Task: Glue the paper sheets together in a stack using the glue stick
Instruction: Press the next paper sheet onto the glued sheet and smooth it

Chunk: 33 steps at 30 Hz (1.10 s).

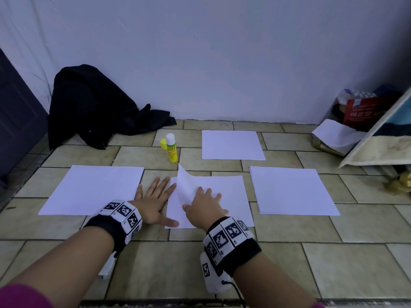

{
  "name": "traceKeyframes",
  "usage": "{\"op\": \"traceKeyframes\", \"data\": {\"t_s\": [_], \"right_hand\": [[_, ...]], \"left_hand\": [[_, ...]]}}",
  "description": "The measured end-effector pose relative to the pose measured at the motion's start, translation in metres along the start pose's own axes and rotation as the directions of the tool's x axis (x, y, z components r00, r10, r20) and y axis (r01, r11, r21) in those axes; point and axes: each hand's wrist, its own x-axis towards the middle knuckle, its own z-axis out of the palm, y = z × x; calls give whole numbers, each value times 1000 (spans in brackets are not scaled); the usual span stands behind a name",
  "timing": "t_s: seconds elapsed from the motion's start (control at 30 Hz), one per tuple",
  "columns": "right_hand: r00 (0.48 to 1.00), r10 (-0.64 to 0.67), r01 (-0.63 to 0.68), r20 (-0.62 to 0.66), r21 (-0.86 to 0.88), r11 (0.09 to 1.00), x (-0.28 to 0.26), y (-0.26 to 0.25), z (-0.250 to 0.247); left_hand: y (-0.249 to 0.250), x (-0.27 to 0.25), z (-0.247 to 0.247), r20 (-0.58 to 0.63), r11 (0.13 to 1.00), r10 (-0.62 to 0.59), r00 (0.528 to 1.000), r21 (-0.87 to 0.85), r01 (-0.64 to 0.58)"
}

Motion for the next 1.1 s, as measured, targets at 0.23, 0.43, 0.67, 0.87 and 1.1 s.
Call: {"op": "traceKeyframes", "data": {"t_s": [0.23, 0.43, 0.67, 0.87, 1.1], "right_hand": [[1000, 5, -5, 3, -16, 1000, -1, -1, -1], [1000, 8, -8, 9, -7, 1000, 0, -5, -2], [1000, 12, -12, 6, -8, 1000, 1, -5, 0], [1000, 15, -15, -1, -20, 1000, -1, -4, 0], [1000, 16, -16, 0, -14, 1000, 0, -4, -1]], "left_hand": [[2, -1, -1, 1, 1000, -14, 1000, 5, 14], [3, -1, -2, 17, 999, -30, 999, 28, 30], [6, -2, 1, -13, 997, -72, 997, 28, 73], [4, -2, 2, -13, 999, -52, 999, 12, 52], [0, 1, 1, 2, 999, -22, 1000, 24, 22]]}}
